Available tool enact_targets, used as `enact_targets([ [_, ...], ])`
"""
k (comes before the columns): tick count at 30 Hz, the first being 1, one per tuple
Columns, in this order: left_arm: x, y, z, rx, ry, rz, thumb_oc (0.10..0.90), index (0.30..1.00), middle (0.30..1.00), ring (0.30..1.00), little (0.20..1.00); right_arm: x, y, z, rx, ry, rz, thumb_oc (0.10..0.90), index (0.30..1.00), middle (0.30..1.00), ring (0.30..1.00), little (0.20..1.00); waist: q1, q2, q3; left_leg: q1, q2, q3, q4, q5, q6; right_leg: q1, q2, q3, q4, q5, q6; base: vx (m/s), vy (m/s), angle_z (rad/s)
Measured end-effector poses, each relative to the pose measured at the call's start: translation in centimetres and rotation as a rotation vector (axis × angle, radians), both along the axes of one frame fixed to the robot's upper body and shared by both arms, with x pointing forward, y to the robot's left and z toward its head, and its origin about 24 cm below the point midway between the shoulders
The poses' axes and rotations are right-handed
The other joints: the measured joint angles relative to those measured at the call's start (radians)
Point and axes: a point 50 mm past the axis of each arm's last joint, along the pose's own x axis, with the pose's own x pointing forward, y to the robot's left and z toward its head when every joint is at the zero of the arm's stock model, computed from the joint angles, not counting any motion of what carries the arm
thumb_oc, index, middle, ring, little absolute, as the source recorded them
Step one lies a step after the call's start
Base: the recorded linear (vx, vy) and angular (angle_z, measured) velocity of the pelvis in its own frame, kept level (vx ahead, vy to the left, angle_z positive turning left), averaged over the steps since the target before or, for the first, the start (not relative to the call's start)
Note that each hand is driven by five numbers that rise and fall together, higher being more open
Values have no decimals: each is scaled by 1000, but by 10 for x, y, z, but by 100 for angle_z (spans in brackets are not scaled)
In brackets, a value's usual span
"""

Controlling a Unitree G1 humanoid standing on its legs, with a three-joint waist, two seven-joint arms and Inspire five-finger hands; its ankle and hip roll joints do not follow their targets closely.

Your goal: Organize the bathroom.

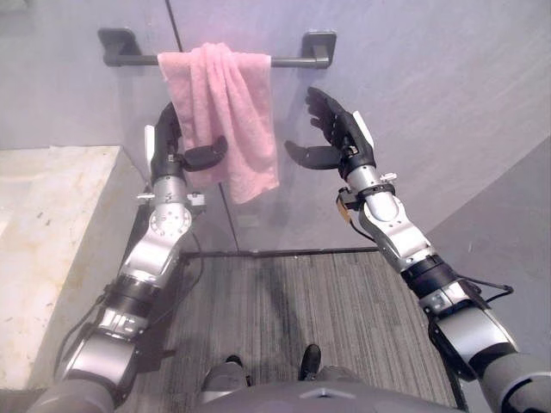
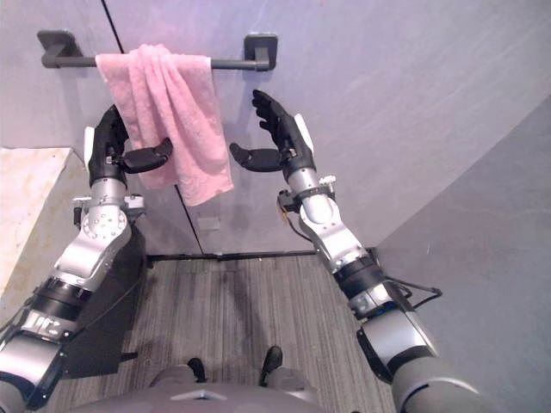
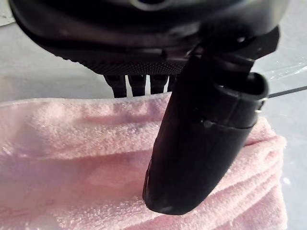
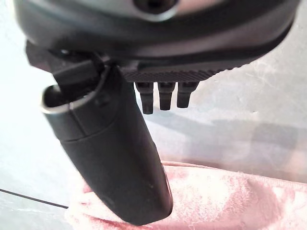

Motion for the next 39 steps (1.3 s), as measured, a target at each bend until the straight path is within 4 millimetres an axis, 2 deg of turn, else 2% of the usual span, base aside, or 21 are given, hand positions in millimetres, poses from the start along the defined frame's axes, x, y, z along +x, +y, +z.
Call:
enact_targets([
  [2, 1, -1, 2, 1, -7, -15, 800, 900, 900, 900, 900, 1, -3, 2, -11, -4, -3, 800, 900, 900, 900, 900, -5, 25, 3, 46, -5, -1, -81, 5, 9, -1, 12, 9, 0, 2, 5, 117, 33, -8],
  [11, 2, 7, -6, -17, 31, 12, 800, 900, 900, 900, 900, 1, 1, -4, -21, 48, 78, 800, 900, 900, 900, 900, 5, 24, 1, 80, -19, -5, -135, 31, 16, 10, 5, 14, 0, 0, 17, 106, 10, 2],
  [16, 3, 7, -6, -16, 32, 10, 800, 900, 900, 900, 900, 3, 13, 2, -38, 57, 180, 800, 900, 900, 900, 900, 8, 24, 1, 78, -18, -25, -152, 41, 16, 12, 7, 8, 0, 0, 17, 75, -13, 10],
  [21, 3, 7, -6, -15, 34, 6, 800, 900, 900, 900, 900, 14, 9, 8, -54, 62, 139, 800, 900, 900, 900, 900, 27, 24, 0, 79, -17, -49, -154, 48, 14, 23, 7, -6, 0, -1, 18, 98, -32, 16],
  [27, 1, 9, -8, -14, 43, 5, 800, 900, 900, 900, 900, 19, 2, 5, -40, 72, 47, 800, 900, 900, 900, 900, 54, 22, -1, 77, -18, -72, -171, 67, 12, 28, 7, -13, 0, -9, 22, 66, -30, 14],
  [31, -2, 14, -14, -10, 63, 18, 800, 900, 900, 900, 900, 19, 1, 5, -27, 68, 16, 800, 900, 900, 900, 900, 55, 21, -1, 75, -18, -75, -171, 70, 13, 28, 7, -12, 0, -10, 23, 50, -22, 1],
  [32, -4, 15, -18, -9, 76, 19, 800, 900, 900, 900, 900, 20, 0, 5, -25, 67, 9, 695, 742, 742, 742, 742, 54, 21, -1, 74, -18, -75, -172, 72, 12, 28, 7, -12, 0, -10, 23, 68, -24, 1],
  [34, -6, 16, -22, -8, 91, 16, 800, 900, 900, 900, 900, 20, 0, 5, -23, 66, 3, 400, 300, 300, 300, 300, 54, 21, -1, 74, -18, -76, -172, 73, 12, 28, 8, -12, 0, -10, 23, 71, -25, 1],
  [39, -9, 17, -29, -6, 117, 6, 800, 900, 900, 900, 900, 20, 0, 6, -22, 62, -2, 400, 300, 300, 300, 300, 54, 21, -1, 73, -18, -77, -172, 74, 12, 28, 8, -12, 0, -10, 23, 46, -20, 1],
])
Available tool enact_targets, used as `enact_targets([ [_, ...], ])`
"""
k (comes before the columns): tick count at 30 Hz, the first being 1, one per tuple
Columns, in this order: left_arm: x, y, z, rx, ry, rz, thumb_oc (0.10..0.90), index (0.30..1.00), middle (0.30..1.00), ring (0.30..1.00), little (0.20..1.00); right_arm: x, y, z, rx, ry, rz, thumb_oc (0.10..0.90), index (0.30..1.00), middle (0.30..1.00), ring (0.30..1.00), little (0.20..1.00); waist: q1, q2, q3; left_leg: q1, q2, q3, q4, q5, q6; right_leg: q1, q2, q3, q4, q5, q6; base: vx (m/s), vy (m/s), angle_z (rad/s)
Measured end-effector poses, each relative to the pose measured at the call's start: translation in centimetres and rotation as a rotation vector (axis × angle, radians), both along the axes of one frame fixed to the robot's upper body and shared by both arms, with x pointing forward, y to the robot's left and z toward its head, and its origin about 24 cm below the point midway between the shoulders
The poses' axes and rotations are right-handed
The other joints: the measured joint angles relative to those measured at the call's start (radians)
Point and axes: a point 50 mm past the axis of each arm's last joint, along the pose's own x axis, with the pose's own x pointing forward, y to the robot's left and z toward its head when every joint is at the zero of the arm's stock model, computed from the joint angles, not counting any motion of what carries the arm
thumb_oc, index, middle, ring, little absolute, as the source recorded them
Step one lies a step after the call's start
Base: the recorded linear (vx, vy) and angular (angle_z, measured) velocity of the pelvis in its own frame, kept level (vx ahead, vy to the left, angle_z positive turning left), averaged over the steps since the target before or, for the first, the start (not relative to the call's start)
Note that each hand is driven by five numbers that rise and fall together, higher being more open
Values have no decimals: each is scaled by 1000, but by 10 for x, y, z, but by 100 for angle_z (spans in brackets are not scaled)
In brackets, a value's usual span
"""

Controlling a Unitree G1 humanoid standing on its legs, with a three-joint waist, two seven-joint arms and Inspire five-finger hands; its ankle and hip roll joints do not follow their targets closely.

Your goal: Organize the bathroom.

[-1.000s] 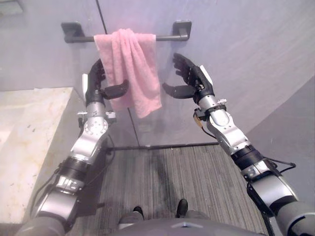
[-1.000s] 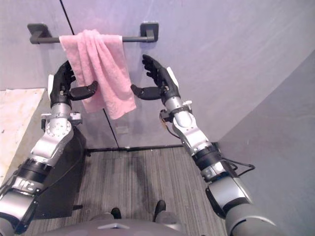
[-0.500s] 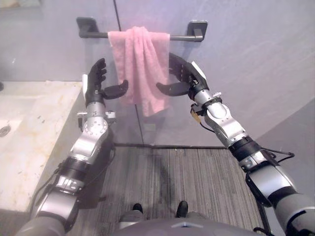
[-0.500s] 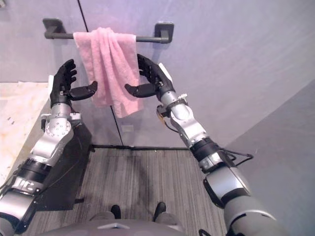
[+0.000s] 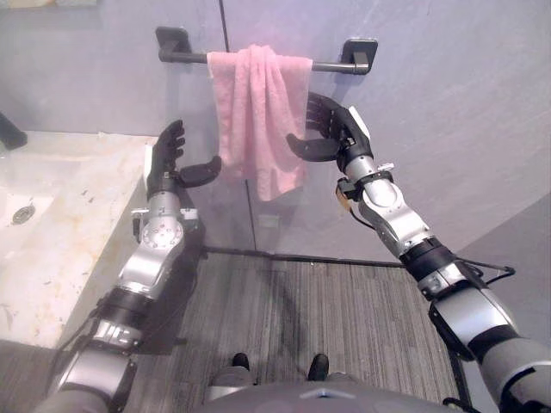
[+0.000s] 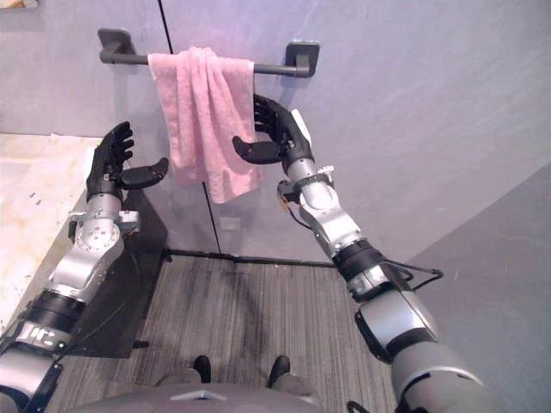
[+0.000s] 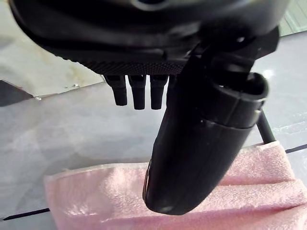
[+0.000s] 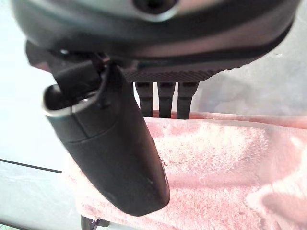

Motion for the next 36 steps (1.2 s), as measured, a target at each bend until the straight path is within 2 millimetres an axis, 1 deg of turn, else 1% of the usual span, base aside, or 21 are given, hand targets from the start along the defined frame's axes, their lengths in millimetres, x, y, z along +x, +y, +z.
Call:
enact_targets([
  [11, 0, 0, 0, 3, 4, -19, 800, 900, 900, 900, 900, -1, 1, 1, 5, -15, 9, 400, 300, 300, 300, 300, -7, 0, 0, 4, 0, 6, 0, 0, 0, 0, 0, 6, 0, 0, 0, 37, -9, -1],
  [16, 5, 1, 9, -45, -6, -44, 800, 900, 900, 900, 900, -1, 3, 1, 12, -12, 17, 400, 300, 300, 300, 300, -28, 0, 0, 5, 0, 9, 0, 0, 1, 0, 0, 7, 0, 0, 0, 0, 0, 0],
  [18, 14, 1, 20, -52, -24, -61, 800, 900, 900, 900, 900, -1, 8, -1, 25, -5, 31, 400, 300, 300, 300, 300, -43, 1, -1, 6, 0, 12, 0, 1, 1, 0, 0, 10, 0, 0, 0, 24, 8, -3],
  [21, 27, 3, 31, -87, -30, -74, 800, 900, 900, 900, 900, -2, 15, -2, 29, 1, 62, 400, 300, 300, 300, 300, -61, 1, -1, 9, 0, 20, 0, 1, 1, -1, 0, 19, 0, 1, 0, 27, 10, -7],
  [23, 32, 6, 37, -81, -31, -86, 800, 900, 900, 900, 900, -3, 19, -3, 31, 5, 79, 400, 300, 300, 300, 300, -76, 1, -2, 13, 0, 26, 0, 0, 1, -1, 0, 24, 0, 1, 0, 24, 19, -10],
  [25, 34, 13, 37, -70, -17, -65, 800, 900, 900, 900, 900, -4, 22, -5, 27, 13, 94, 400, 300, 300, 300, 300, -80, 5, -4, 17, 1, 36, 0, 0, 1, -1, 1, 33, 0, 1, -1, 18, 21, -10],
  [26, 35, 18, 34, -58, 6, -59, 778, 867, 867, 867, 867, -3, 22, -7, 22, 19, 95, 400, 300, 300, 300, 300, -81, 10, -8, 19, 2, 37, -1, 0, 1, -1, 1, 33, 0, 1, -1, 10, 13, -5],
  [27, 36, 21, 34, -54, 17, -59, 775, 862, 862, 862, 862, -4, 22, -7, 21, 20, 97, 400, 300, 300, 300, 300, -80, 12, -9, 19, 2, 38, -1, 0, 1, -1, 2, 34, 0, 1, -1, 0, 0, 0],
  [28, 38, 24, 35, -58, 24, -61, 726, 789, 789, 789, 789, -4, 23, -8, 21, 22, 100, 400, 300, 300, 300, 300, -81, 12, -9, 19, 2, 38, -1, 0, 1, -1, 2, 34, 0, 1, -1, 0, 0, 0],
  [29, 40, 26, 36, -52, 32, -65, 587, 580, 580, 580, 580, -4, 24, -8, 18, 24, 105, 400, 300, 300, 300, 300, -81, 13, -9, 19, 2, 39, -1, 0, 1, -1, 2, 36, 0, 1, -1, 0, 0, 0],
  [30, 40, 26, 36, -52, 32, -65, 587, 580, 580, 580, 580, -4, 24, -8, 18, 24, 105, 400, 300, 300, 300, 300, -81, 13, -9, 19, 2, 39, -1, 0, 1, -1, 2, 36, 0, 1, -1, 0, 0, 0],
  [31, 40, 28, 36, -42, 40, -70, 519, 479, 479, 479, 479, -5, 27, -10, 9, 28, 115, 400, 300, 300, 300, 300, -82, 14, -10, 20, 2, 41, -1, 0, 1, -1, 1, 37, 0, 2, -2, 0, 0, 0],
  [33, 40, 27, 35, -49, 48, -89, 522, 484, 484, 484, 484, -6, 29, -13, -2, 35, 124, 400, 300, 300, 300, 300, -82, 14, -10, 21, 2, 41, -1, 0, 1, -2, 1, 38, 0, 3, -2, 0, 0, 0],
  [34, 40, 26, 35, -50, 50, -94, 549, 524, 524, 524, 524, -6, 30, -13, -4, 37, 127, 400, 300, 300, 300, 300, -83, 14, -10, 21, 2, 41, -1, 0, 1, -2, 1, 38, 0, 3, -2, 0, 0, 0],
  [35, 41, 25, 34, -58, 55, -103, 626, 639, 639, 639, 639, -6, 31, -14, -4, 40, 131, 400, 300, 300, 300, 300, -85, 14, -10, 21, 2, 42, -1, 0, 1, -2, 1, 39, 0, 3, -2, 0, 0, 0],
  [36, 41, 25, 33, -62, 57, -108, 557, 535, 535, 535, 535, -6, 31, -14, -5, 41, 133, 400, 300, 300, 300, 300, -86, 14, -10, 20, 2, 42, -1, 0, 1, -3, 2, 40, 0, 3, -2, 0, 0, 0],
])
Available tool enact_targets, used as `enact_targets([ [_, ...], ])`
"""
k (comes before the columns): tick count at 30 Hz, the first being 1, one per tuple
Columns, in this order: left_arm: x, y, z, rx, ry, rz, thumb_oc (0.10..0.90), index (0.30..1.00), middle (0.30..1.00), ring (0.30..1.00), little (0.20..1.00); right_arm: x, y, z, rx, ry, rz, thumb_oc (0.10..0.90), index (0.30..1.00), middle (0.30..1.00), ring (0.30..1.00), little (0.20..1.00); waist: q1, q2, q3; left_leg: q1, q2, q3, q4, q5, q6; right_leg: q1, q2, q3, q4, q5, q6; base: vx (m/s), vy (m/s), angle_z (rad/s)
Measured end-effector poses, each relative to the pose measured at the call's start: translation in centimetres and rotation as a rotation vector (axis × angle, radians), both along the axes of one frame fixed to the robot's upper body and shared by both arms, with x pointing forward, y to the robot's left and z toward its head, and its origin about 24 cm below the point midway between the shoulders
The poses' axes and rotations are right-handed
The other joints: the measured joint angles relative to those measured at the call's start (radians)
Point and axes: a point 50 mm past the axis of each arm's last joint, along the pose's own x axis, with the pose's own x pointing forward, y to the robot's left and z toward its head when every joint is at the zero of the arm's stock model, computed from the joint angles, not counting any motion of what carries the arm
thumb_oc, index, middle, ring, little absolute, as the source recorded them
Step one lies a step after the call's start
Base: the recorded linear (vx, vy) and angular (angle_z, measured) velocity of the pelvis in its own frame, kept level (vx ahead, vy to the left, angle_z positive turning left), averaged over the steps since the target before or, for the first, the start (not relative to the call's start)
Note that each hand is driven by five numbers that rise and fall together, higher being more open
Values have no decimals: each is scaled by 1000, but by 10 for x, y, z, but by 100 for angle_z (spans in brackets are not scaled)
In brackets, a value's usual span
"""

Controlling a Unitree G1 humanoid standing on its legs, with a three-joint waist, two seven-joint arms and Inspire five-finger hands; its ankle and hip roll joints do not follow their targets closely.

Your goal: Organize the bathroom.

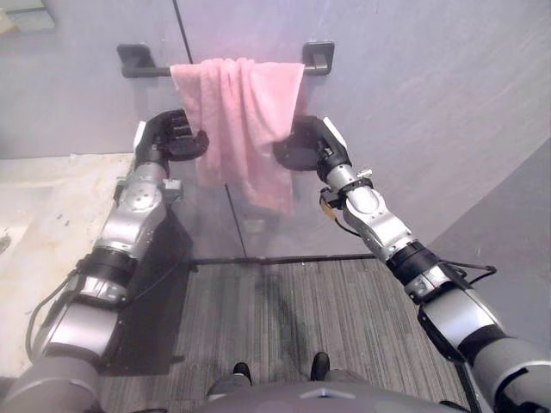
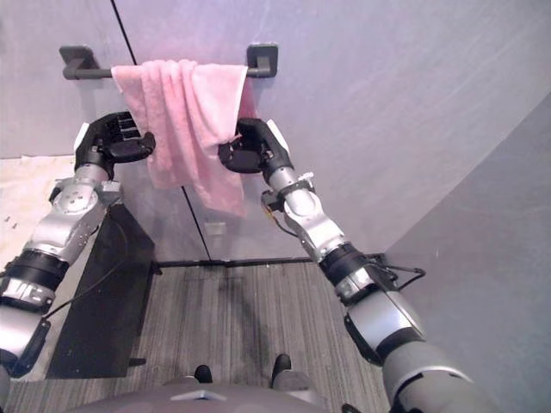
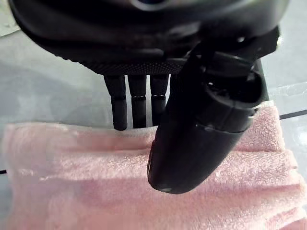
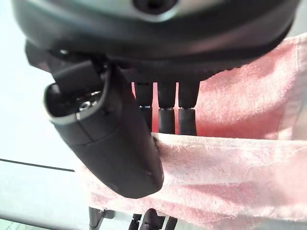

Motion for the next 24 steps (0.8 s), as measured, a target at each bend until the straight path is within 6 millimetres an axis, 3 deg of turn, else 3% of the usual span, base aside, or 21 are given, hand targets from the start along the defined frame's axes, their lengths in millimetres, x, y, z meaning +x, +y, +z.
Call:
enact_targets([
  [1, 0, 0, 0, 0, 1, -5, 536, 505, 505, 505, 505, 0, 0, 0, -1, 0, 0, 400, 300, 300, 300, 300, 0, 0, 0, 0, 0, 0, 0, 0, 0, 0, 0, 0, 0, 0, 0, 0, 0, 0],
  [2, 0, -1, 0, 1, 3, -13, 449, 373, 373, 373, 373, 0, 0, 0, -2, 1, 1, 400, 300, 300, 300, 300, -1, 0, 0, 0, 0, 0, 0, 0, 0, 0, 0, 1, 0, 0, 0, 0, 0, 0],
  [3, 0, -1, 0, 1, 4, -18, 400, 300, 300, 300, 300, 0, 0, 0, -2, 1, 1, 400, 300, 300, 300, 300, -1, 0, 0, 0, 0, 1, 0, 0, 0, 0, 0, 1, 0, 0, 0, 0, 0, 0],
  [7, 0, -2, -1, -12, 12, -46, 400, 300, 300, 300, 300, 0, 0, 0, -5, 1, 6, 400, 300, 300, 300, 300, -6, 0, 0, 0, 0, 0, -1, 0, 0, 0, 0, 0, 0, 0, 0, 0, 0, 0],
  [8, 1, -3, -1, -20, 13, -51, 477, 415, 415, 415, 415, 0, 0, 0, -6, 1, 8, 400, 300, 300, 300, 300, -6, 0, 0, 0, 0, 0, -2, 0, 0, 0, 0, 0, 0, 0, 0, 0, 0, 0],
  [9, 1, -3, 0, -23, 13, -53, 455, 382, 382, 382, 382, 0, 0, 0, -6, 1, 8, 400, 300, 300, 300, 300, -6, 0, 0, 1, 0, 0, -3, 0, 0, 0, 0, 0, 0, 0, 0, 0, 0, 0],
  [10, 1, -3, 0, -26, 13, -56, 400, 300, 300, 300, 300, 0, 0, -1, -6, 1, 8, 400, 300, 300, 300, 300, -7, 1, 0, 3, 0, 0, -6, 0, 0, 0, 0, 0, 0, 0, 0, 0, 0, 0],
  [24, 3, 3, 10, -6, 0, -13, 400, 300, 300, 300, 300, 0, 0, -3, -1, 5, -26, 400, 300, 300, 300, 300, -20, 2, -1, 3, -1, 0, -11, 1, 0, -1, 0, -1, 0, 0, 0, 0, 0, 0],
])
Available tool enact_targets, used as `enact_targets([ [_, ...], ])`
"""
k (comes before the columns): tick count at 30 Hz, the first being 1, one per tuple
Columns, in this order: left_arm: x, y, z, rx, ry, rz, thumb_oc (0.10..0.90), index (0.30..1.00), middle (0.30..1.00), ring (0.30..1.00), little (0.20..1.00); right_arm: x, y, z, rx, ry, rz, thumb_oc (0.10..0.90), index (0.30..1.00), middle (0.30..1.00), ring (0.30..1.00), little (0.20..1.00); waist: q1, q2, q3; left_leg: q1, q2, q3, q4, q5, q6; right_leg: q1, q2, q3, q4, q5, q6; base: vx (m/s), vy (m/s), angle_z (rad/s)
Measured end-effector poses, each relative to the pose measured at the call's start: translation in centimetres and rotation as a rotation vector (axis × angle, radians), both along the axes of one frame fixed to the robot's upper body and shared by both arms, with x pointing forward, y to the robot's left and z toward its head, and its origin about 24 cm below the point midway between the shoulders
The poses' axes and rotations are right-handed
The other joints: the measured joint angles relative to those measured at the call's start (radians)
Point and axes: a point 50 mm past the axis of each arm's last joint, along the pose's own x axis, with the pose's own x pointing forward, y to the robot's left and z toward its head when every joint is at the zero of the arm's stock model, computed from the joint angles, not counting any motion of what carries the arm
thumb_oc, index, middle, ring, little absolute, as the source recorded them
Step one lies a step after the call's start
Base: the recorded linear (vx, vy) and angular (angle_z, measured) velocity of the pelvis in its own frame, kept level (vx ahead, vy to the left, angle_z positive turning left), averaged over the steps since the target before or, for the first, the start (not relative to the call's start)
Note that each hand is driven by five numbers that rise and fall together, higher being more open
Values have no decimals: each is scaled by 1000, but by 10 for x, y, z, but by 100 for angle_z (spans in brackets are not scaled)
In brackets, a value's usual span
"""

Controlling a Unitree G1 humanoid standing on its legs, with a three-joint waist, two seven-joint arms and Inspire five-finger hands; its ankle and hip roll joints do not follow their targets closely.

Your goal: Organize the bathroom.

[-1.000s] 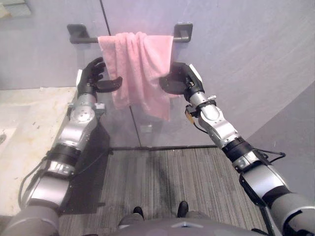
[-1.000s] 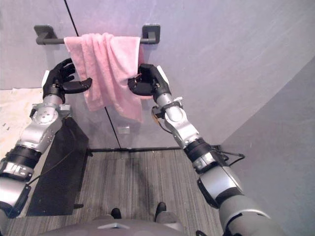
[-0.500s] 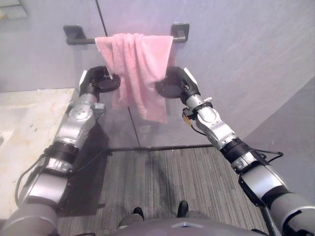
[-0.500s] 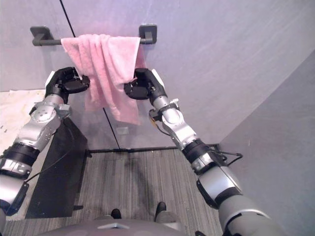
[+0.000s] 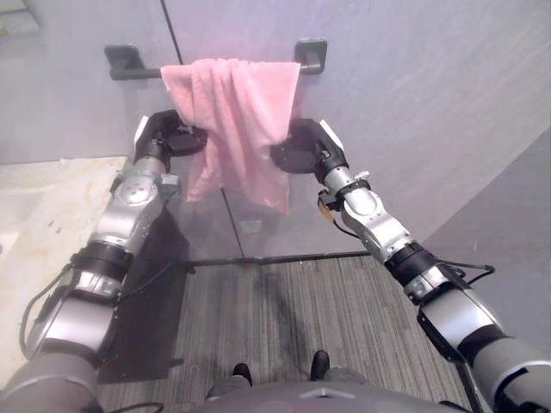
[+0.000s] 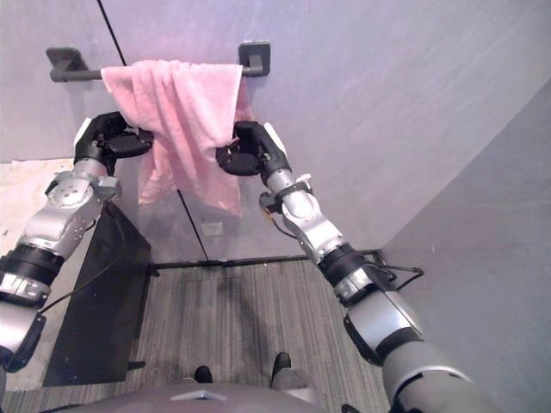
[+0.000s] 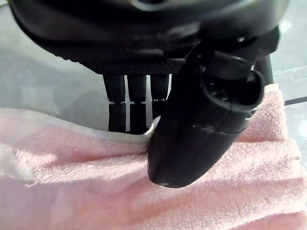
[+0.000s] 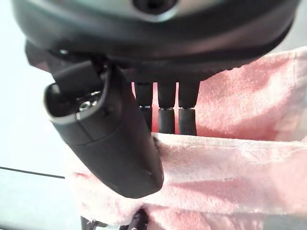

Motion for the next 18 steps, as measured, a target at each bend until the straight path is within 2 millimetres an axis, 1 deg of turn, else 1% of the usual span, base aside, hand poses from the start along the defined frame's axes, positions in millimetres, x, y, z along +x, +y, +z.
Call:
enact_targets([
  [5, -3, 4, -2, -30, -45, 104, 400, 300, 300, 300, 300, 0, -6, -5, 51, 12, -119, 400, 300, 300, 300, 300, 0, 2, 1, 1, 0, 0, -1, 0, 0, 0, 0, 1, 0, 0, 0, 0, 0, 0],
  [6, -3, 4, -2, -30, -45, 104, 400, 300, 300, 300, 300, 0, -6, -5, 51, 12, -119, 400, 300, 300, 300, 300, 0, 2, 1, 1, 0, 0, -1, 0, 0, 0, 0, 1, 0, 0, 0, 0, 0, 0],
  [9, -10, 6, -12, -100, -69, 190, 400, 300, 300, 300, 300, -4, -12, -17, 141, 63, -208, 400, 300, 300, 300, 300, 0, 5, 1, 1, -1, 0, -2, 0, 0, 0, 0, 1, 0, 0, 0, 0, 0, 0],
  [10, -14, 4, -18, -141, -80, 219, 400, 300, 300, 300, 300, -5, -14, -21, 156, 79, -221, 400, 300, 300, 300, 300, 1, 5, 1, 2, -1, 0, -3, 0, 0, 0, 0, 1, 0, 0, 0, 0, 0, 0],
  [12, -17, 0, -25, -180, -86, 242, 400, 300, 300, 300, 300, -6, -15, -25, 164, 94, -235, 400, 300, 300, 300, 300, 4, 6, 1, 2, -1, 0, -4, 0, 0, 0, 0, 1, 0, 0, 0, 0, 0, 0],
  [16, -20, -7, -26, -245, -128, 296, 400, 300, 300, 300, 300, -7, -8, -27, 222, 122, -241, 400, 300, 300, 300, 300, 3, 6, 1, 2, 0, -1, -3, 0, 1, 1, 0, 0, 0, 0, 0, 0, 0, 0],
  [18, -21, -11, -27, -263, -137, 307, 400, 300, 300, 300, 300, -7, -8, -27, 244, 135, -245, 400, 300, 300, 300, 300, 3, 6, 1, 1, -1, -1, -3, 1, 1, 1, 0, 0, 0, 0, 0, 0, 0, 0],
])
